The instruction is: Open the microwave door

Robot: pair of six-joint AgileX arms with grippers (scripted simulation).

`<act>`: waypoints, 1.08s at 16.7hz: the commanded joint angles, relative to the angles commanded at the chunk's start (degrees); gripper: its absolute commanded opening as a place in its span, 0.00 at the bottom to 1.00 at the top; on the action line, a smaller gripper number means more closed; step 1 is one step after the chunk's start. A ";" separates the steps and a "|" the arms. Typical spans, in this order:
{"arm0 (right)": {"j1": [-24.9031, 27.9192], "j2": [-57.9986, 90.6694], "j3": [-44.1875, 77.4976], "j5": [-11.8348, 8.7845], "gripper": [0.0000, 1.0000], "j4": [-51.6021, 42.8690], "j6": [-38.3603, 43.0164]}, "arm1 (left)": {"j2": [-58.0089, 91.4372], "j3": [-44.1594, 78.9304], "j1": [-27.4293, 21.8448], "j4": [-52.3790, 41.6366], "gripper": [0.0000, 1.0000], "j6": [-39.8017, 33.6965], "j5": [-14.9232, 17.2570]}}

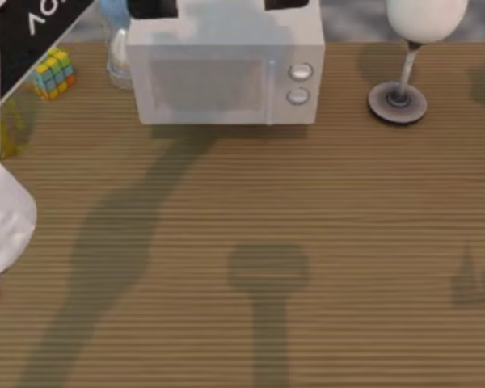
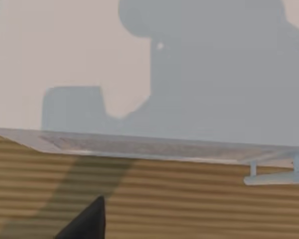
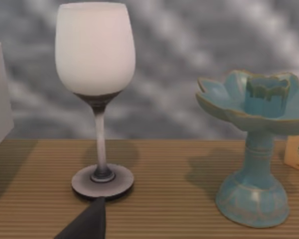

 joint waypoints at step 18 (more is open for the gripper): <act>0.00 0.00 0.00 0.00 1.00 0.00 0.00 | 16.46 11.15 -2.75 0.62 1.00 -1.79 -0.78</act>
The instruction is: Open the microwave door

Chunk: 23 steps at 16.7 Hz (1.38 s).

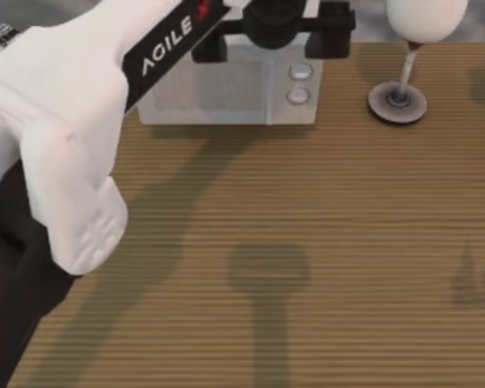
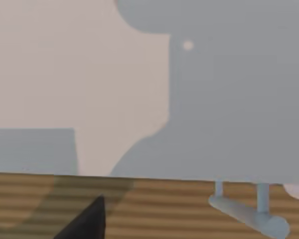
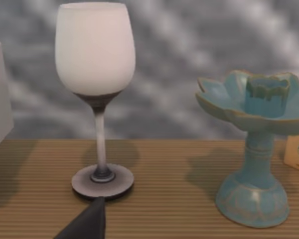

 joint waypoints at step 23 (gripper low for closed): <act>0.00 0.00 0.00 0.00 1.00 0.00 0.00 | 1.75 -4.08 1.20 6.09 0.00 1.15 0.53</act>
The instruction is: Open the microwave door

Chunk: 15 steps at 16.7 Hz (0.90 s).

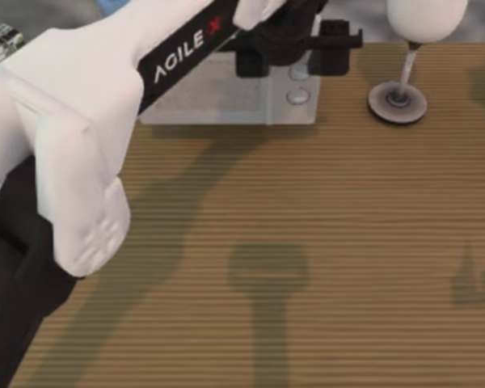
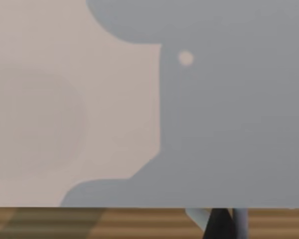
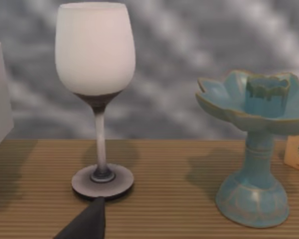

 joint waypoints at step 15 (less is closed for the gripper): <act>0.00 0.00 0.00 0.00 1.00 0.00 0.00 | -8.62 -15.90 -1.74 6.39 0.00 -1.53 -0.79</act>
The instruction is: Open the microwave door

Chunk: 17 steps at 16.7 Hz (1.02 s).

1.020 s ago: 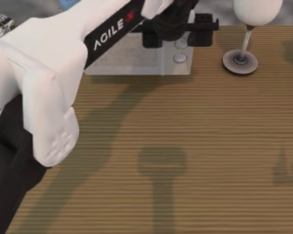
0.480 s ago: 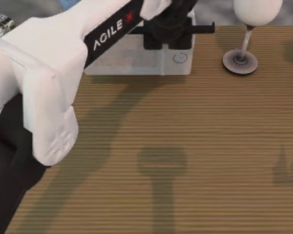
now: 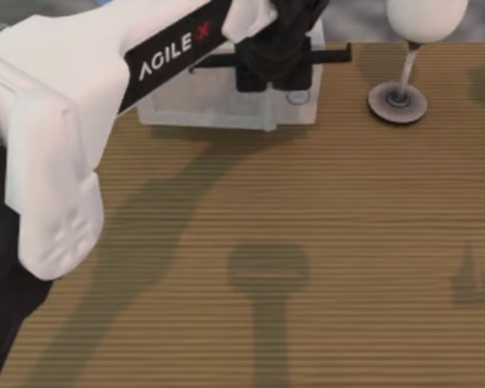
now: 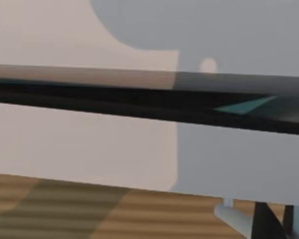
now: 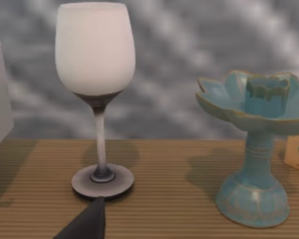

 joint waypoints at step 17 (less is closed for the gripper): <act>0.00 0.00 0.00 0.00 1.00 0.00 0.00 | -0.97 -1.55 -0.06 0.92 0.00 -0.22 -0.12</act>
